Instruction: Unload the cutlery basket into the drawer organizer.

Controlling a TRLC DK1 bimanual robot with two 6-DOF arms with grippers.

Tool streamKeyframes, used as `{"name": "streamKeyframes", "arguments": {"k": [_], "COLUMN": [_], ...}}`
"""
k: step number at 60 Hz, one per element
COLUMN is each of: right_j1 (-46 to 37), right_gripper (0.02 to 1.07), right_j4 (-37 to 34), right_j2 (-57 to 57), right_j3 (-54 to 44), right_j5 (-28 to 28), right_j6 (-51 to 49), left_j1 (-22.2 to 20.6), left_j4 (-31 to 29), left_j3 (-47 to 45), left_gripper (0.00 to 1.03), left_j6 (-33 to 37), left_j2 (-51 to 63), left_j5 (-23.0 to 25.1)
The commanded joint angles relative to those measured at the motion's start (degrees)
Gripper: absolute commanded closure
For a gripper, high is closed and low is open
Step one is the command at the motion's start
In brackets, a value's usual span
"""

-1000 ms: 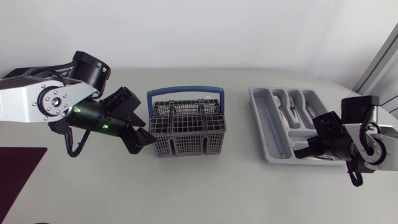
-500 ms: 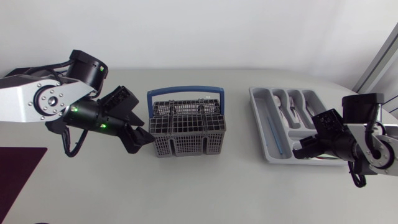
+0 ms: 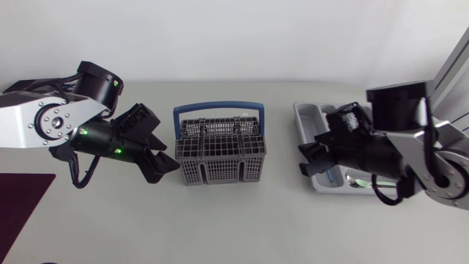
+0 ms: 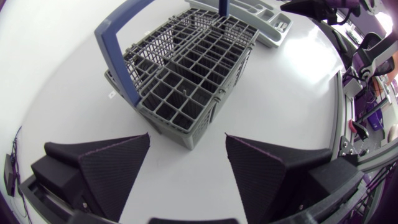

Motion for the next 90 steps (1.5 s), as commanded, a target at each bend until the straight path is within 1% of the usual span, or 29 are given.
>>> {"name": "streamKeyframes", "arguments": {"k": [1,8,15,31,51,68,90], "right_j1": [1.9,4.0,5.1,7.1,8.0,9.0,9.0], "right_gripper": [0.46,0.46,0.45,0.46,0.46,0.45,0.45], "right_j4": [2.1,3.2,3.5,3.2,3.0,2.7,1.9], "right_j2": [6.4,13.8,17.4,19.1,21.2,20.5,19.1], "right_j3": [2.8,6.2,8.1,9.9,10.8,10.5,10.0], "right_j5": [-0.3,-0.3,-0.3,0.4,1.9,3.5,4.5], "right_j6": [3.4,4.5,4.9,5.4,5.6,5.7,5.8], "left_j1": [0.0,0.1,0.2,0.8,0.8,1.9,1.4], "left_j4": [0.3,1.3,2.0,3.6,3.9,4.4,4.4], "left_j3": [-1.4,-1.1,-1.0,1.0,4.5,6.4,6.9], "left_gripper": [0.05,0.05,0.05,0.05,0.05,0.05,0.05], "left_j6": [-1.0,-1.0,-0.9,-0.7,-0.7,-0.5,-0.5], "left_j2": [0.6,1.5,2.4,6.4,10.0,12.8,13.5], "left_j5": [-0.4,-0.8,-1.0,-1.3,-1.9,-2.3,-2.5]}}
